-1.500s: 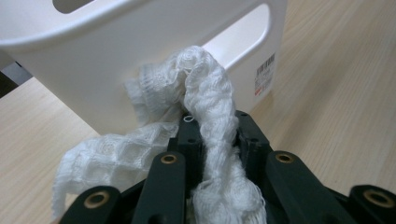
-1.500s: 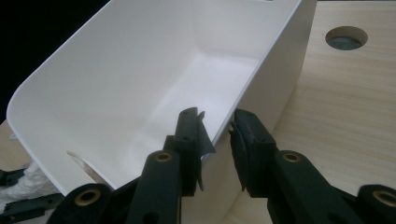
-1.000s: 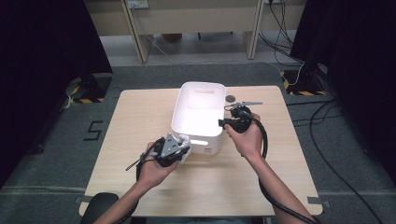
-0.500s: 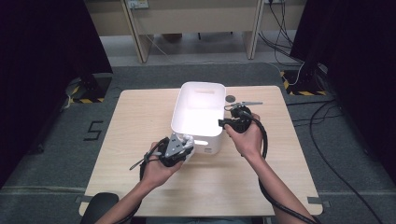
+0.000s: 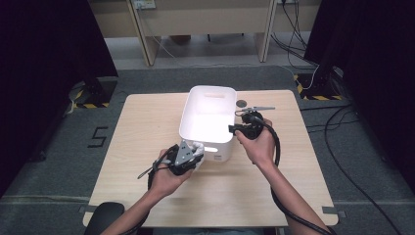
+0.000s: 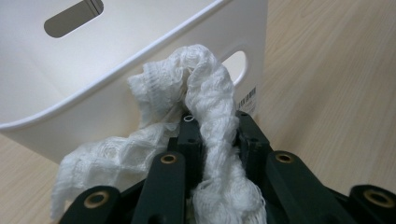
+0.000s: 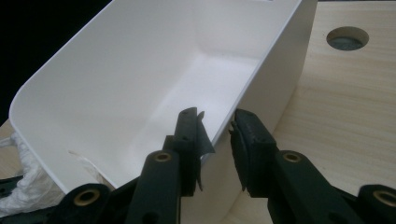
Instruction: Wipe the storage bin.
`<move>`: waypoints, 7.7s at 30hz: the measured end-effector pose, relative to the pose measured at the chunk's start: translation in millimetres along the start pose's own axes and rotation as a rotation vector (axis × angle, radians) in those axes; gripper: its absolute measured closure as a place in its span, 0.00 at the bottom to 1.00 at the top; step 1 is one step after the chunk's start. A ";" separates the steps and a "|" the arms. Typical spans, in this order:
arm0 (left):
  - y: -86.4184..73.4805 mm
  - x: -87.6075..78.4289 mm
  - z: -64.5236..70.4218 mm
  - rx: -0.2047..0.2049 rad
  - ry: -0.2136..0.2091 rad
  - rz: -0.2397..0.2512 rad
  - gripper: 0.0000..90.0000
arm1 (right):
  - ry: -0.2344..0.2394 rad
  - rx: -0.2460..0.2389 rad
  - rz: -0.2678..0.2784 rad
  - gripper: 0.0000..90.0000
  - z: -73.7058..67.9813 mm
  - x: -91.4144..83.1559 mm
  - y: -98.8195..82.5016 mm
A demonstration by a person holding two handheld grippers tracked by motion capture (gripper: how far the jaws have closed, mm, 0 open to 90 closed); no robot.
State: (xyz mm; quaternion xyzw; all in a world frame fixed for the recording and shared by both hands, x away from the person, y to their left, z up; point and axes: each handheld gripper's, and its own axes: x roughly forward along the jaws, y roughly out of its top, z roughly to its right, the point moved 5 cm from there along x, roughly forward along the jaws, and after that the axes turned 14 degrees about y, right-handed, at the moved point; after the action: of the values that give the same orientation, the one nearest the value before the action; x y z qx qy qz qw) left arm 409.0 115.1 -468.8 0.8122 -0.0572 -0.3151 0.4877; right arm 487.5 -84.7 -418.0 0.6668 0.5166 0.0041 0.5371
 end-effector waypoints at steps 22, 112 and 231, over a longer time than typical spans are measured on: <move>-13.2 11.6 11.8 0.013 0.011 -0.038 0.83 | 0.003 -0.001 0.002 0.80 0.2 0.0 0.0; 24.4 -7.6 29.3 -0.034 0.019 0.070 0.84 | 0.008 -0.003 0.003 0.79 -0.2 1.3 0.1; 33.4 47.3 73.7 0.038 -0.063 -0.038 0.84 | 0.001 -0.005 -0.002 0.80 -1.0 1.4 -0.6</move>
State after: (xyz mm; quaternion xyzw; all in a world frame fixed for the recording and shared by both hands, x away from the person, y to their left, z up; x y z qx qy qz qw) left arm 411.8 23.2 -486.7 0.8119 -0.0632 -0.3487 0.4639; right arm 487.2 -83.1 -418.8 0.6651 0.5175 0.0052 0.5384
